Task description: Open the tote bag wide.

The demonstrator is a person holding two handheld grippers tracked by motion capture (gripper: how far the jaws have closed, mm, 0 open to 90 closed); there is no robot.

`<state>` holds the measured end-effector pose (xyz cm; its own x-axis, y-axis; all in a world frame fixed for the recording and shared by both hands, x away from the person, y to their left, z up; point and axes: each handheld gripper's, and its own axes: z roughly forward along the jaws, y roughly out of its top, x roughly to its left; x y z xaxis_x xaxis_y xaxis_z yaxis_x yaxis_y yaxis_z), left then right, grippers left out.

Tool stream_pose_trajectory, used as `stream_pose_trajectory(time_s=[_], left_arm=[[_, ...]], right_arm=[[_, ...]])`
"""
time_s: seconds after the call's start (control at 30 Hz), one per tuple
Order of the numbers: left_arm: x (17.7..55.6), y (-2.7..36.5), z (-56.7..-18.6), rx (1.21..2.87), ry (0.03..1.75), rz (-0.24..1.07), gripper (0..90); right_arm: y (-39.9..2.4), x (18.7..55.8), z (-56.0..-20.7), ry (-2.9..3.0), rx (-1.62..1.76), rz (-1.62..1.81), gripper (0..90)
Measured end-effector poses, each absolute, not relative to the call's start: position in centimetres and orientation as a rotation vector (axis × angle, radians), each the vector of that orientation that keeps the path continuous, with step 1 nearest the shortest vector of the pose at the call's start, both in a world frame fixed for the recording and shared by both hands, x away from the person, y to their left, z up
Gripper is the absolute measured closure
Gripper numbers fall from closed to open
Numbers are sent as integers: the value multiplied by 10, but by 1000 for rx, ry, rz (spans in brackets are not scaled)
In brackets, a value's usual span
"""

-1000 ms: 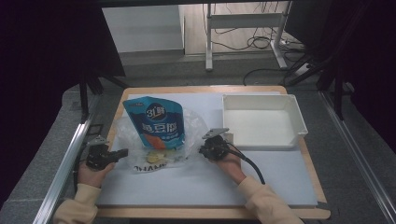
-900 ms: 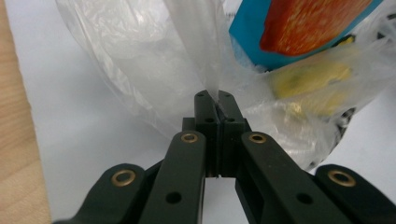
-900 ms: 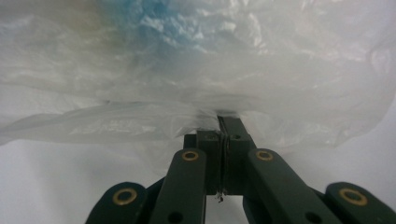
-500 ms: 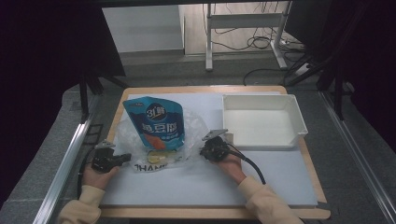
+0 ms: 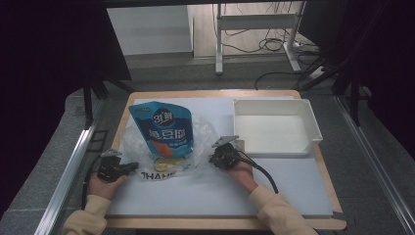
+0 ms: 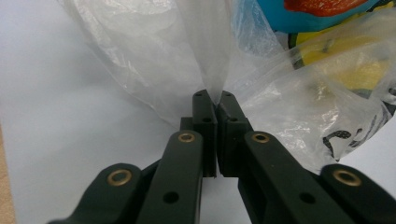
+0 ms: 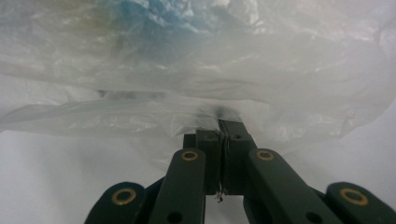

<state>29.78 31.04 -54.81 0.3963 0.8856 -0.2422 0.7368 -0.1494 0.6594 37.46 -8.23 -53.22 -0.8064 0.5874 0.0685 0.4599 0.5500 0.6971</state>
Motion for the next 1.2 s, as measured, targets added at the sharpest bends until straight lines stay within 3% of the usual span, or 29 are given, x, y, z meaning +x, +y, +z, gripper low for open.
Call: stream_pose_trajectory(time_s=[0.07, 0.13, 0.37, 0.57, 0.7, 0.93, 1.2], left_arm=[[298, 311, -548, 1926, 1385, 264, 857], [298, 311, -548, 1920, 1386, 268, 776], [295, 313, -547, 1906, 1401, 292, 632], [284, 318, -537, 1844, 1373, 332, 375], [275, 326, -527, 1780, 1367, 353, 315], [270, 328, -513, 1740, 1358, 391, 315], [264, 326, -497, 1723, 1317, 455, 353]], right_arm=[[-82, 375, -532, 2610, 889, 1097, 869], [-82, 375, -532, 2611, 887, 1097, 865], [-83, 375, -532, 2616, 888, 1101, 844], [-82, 373, -532, 2619, 878, 1100, 788], [-81, 372, -531, 2621, 878, 1104, 759], [-82, 371, -531, 2625, 881, 1108, 716], [-90, 367, -524, 2594, 875, 1176, 582]])
